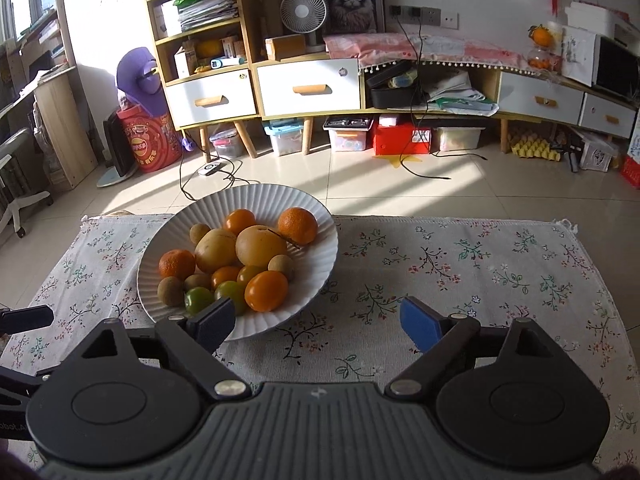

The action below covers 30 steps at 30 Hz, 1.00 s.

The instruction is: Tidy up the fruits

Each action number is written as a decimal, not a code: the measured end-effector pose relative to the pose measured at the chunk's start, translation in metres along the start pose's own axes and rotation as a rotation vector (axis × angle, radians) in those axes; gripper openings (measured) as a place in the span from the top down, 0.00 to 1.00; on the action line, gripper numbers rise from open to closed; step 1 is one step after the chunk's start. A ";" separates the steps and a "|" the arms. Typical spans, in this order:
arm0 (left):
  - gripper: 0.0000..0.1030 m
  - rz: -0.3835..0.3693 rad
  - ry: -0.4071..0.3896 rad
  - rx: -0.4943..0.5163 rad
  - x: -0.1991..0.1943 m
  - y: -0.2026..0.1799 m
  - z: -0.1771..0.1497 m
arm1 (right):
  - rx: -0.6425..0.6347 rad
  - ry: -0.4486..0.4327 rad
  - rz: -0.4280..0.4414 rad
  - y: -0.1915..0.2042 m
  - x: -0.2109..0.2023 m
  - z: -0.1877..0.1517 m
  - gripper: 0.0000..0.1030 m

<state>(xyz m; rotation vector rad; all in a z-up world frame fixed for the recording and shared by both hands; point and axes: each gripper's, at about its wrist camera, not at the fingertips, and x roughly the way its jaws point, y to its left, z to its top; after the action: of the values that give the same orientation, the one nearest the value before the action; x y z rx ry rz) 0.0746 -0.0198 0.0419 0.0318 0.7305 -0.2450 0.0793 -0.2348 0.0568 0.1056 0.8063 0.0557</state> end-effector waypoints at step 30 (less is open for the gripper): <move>0.05 0.181 0.103 -0.087 -0.044 0.001 -0.025 | -0.054 0.102 -0.099 0.056 -0.043 -0.059 0.01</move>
<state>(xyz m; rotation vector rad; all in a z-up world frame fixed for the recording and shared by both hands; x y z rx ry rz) 0.0268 -0.0065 0.0525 0.0283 0.8350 -0.0384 0.0063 -0.1786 0.0537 0.0122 0.9101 -0.0106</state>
